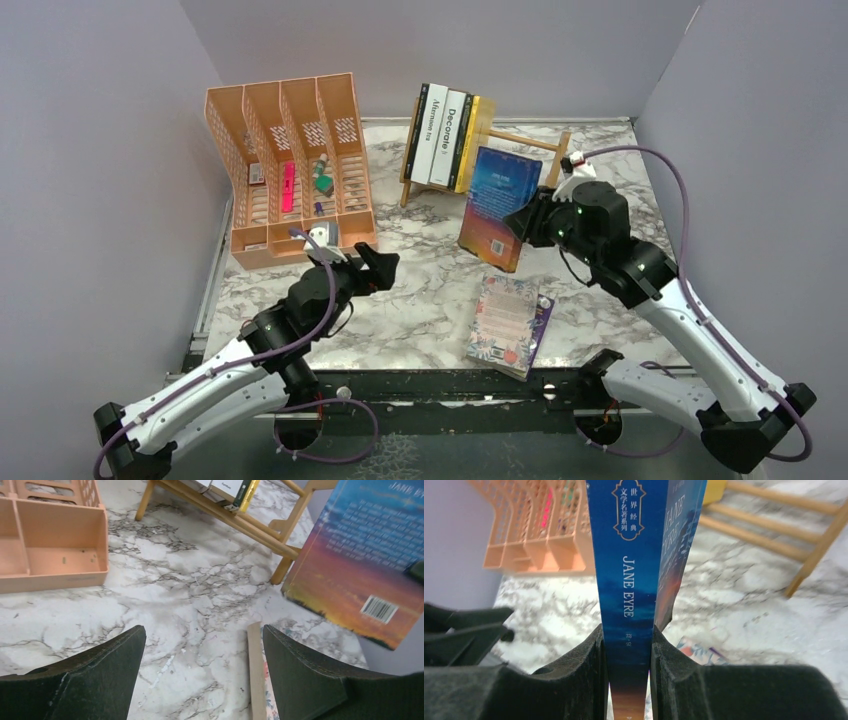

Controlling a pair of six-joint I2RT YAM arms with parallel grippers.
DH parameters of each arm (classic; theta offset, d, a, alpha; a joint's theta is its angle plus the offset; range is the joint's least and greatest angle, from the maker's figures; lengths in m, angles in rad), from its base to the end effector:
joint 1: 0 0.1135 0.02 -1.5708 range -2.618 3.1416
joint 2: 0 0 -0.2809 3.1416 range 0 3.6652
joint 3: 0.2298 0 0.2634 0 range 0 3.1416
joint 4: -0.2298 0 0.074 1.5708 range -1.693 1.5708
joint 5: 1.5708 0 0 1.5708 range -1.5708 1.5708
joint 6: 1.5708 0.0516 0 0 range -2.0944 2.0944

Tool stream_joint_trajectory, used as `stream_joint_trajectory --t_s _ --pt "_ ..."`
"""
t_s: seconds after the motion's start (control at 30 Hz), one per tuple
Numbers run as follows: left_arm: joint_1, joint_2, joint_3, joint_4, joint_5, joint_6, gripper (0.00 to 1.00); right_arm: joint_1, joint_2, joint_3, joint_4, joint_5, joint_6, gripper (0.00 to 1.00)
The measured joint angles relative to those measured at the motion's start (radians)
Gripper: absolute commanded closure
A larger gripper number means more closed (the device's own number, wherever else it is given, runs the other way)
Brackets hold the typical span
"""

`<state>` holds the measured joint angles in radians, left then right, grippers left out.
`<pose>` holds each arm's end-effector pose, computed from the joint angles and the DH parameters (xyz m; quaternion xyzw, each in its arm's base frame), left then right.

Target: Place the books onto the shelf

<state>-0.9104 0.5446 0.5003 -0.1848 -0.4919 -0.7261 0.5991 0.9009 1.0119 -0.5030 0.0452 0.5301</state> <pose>0.1143 -0.1074 0.2805 -0.0808 0.7704 -0.3098 0.5513 0.1746 0.1164 0.3738 -0.0161 0.8310 0.2815 0.4795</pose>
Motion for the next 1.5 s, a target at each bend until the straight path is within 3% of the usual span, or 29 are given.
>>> stream_joint_trajectory --t_s 0.5,1.03,1.5 --pt "0.0 0.196 0.087 -0.08 0.03 0.136 0.11 -0.004 0.458 0.393 -0.002 0.562 -0.212 0.99" --pt "0.0 0.176 0.08 -0.066 0.043 0.17 0.1 -0.009 0.811 0.5 0.291 0.634 -0.312 0.99" --pt "-0.001 0.183 0.077 -0.051 0.072 0.172 0.1 -0.01 0.836 0.514 0.681 0.817 -0.541 0.99"
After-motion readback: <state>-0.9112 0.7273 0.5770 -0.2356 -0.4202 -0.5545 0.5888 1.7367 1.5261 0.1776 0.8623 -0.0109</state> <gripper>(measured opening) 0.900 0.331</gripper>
